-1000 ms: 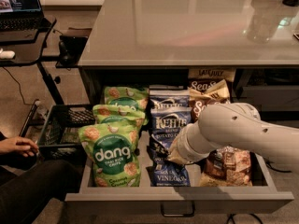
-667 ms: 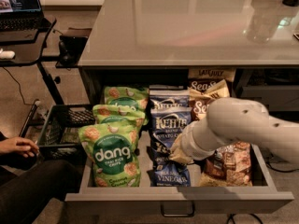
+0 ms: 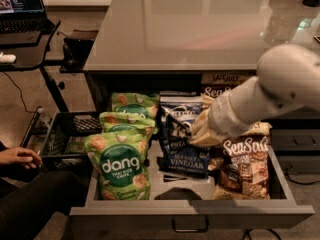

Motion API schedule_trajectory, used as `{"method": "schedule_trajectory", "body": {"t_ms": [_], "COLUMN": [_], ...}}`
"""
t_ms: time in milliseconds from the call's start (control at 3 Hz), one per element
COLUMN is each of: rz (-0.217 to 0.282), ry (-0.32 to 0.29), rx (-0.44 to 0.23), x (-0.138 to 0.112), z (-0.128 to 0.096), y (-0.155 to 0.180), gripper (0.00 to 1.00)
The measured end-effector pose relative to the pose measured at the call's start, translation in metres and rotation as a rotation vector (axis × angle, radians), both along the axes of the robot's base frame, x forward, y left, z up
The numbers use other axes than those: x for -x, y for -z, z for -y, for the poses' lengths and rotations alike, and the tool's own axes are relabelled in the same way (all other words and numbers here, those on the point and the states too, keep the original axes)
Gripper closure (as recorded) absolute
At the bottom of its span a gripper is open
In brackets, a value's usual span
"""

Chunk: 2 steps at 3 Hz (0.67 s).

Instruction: Pick blue chip bag from top drawer and place on counter

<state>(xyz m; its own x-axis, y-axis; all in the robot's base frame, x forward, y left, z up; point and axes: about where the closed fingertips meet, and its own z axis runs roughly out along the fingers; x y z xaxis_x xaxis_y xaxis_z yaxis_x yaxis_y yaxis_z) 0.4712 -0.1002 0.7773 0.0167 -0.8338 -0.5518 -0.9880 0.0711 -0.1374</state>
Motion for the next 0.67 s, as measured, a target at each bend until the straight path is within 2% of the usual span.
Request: {"method": "schedule_trajectory", "body": {"t_ms": [333,667], "rz": [0.031,0.031], "ry": [-0.084,-0.084], "rx": [-0.025,-0.025], "x": [-0.0125,-0.0125], "z": [-0.0018,-0.0018], "y": [-0.0624,-0.0624], "gripper": [1.00,1.00]}}
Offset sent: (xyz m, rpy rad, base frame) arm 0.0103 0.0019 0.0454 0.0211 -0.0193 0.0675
